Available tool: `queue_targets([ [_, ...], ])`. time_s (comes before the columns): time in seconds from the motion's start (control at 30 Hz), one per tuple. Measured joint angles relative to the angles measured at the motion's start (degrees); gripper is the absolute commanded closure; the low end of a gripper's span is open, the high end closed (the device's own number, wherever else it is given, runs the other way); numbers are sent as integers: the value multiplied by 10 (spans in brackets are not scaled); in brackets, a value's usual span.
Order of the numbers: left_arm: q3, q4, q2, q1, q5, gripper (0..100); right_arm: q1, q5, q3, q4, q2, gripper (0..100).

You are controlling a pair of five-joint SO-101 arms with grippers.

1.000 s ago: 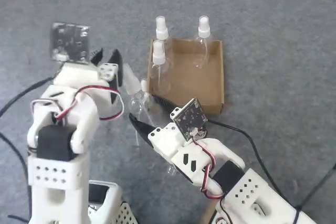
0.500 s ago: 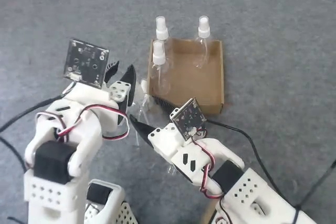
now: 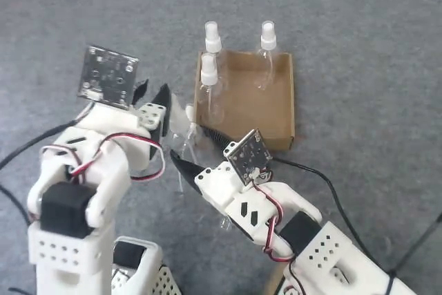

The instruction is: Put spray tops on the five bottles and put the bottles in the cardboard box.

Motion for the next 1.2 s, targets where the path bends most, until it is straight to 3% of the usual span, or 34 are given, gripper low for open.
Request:
queue_targets([
  [0.17, -87, 43, -49, -72, -11, 910, 0, 0, -1, 0, -1, 993],
  [0.3, -104, 54, -100, -124, -68, 908, 0, 0, -1, 0, -1, 993],
  [0.5, -6, 36, -25, -144, -73, 906, 0, 0, -1, 0, -1, 993],
  [0.67, 3, 64, 57, -148, -77, 906, 0, 0, -1, 0, -1, 993],
  [0.87, 32, 99, 106, -114, -74, 905, 47, 0, -1, 10, -1, 993],
  [1.07, 148, 18, 76, -25, -37, 904, 136, -2, -55, 100, -1, 993],
  [1.2, 225, -31, 2, -4, -33, 836, 178, -2, -95, 105, -1, 993],
])
